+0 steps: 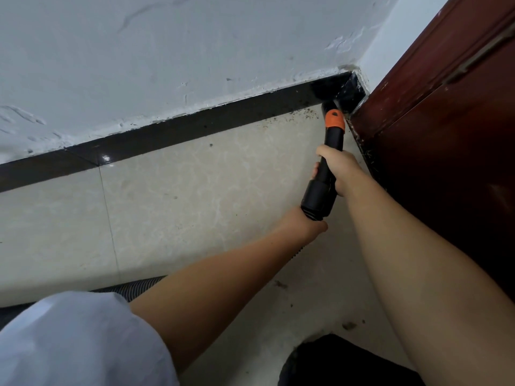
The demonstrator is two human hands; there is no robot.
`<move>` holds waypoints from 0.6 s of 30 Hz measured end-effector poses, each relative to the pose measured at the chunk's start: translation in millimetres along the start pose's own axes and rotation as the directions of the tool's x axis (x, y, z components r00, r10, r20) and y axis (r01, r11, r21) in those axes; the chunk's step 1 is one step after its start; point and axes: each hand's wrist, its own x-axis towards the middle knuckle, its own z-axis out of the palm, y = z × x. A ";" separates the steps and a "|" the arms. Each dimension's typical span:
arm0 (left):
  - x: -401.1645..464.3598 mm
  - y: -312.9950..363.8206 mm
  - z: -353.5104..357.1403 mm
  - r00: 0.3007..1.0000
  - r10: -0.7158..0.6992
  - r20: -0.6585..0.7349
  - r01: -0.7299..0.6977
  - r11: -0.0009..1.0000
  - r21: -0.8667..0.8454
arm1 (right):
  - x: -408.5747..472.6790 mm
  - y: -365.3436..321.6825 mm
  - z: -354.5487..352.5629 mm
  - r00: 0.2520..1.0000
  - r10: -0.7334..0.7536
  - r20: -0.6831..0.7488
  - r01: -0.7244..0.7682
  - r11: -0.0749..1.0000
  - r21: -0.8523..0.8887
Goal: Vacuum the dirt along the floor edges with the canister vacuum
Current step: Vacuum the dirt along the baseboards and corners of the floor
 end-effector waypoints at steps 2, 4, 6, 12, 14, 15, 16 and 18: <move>-0.5 -1.4 3.5 1.000 0.002 -0.012 -0.003 1.000 -0.022 | -0.5 0.4 1.8 0.999 -0.009 0.031 0.010 0.999 -0.040; -2.4 -4.0 7.5 1.000 -0.004 -0.012 0.003 0.999 -0.036 | -1.7 3.0 2.2 0.999 -0.015 0.046 0.018 0.997 -0.074; -4.3 -6.4 10.5 1.000 -0.017 0.002 0.017 0.999 -0.050 | -3.6 6.3 1.0 0.999 -0.019 0.042 0.023 0.996 -0.088; -17.2 -22.3 16.7 0.998 -0.041 0.054 0.044 0.998 -0.053 | -19.0 23.2 0.6 1.000 -0.011 0.024 0.013 0.996 -0.085; -22.9 -29.8 15.7 0.998 -0.050 0.045 0.054 0.995 -0.079 | -24.8 29.0 4.8 1.000 -0.009 0.025 0.011 0.997 -0.081; -25.0 -32.7 13.8 0.998 -0.050 0.035 0.053 0.995 -0.086 | -27.6 30.4 7.8 0.999 -0.011 0.031 0.013 0.997 -0.082; -27.3 -35.3 11.2 0.998 -0.051 0.026 0.053 0.994 -0.092 | -30.2 31.4 11.6 0.999 -0.012 0.039 0.015 0.996 -0.087; -31.5 -38.1 4.7 0.998 -0.054 0.006 0.055 0.994 -0.099 | -34.4 31.7 20.3 0.998 -0.019 0.063 0.026 0.993 -0.114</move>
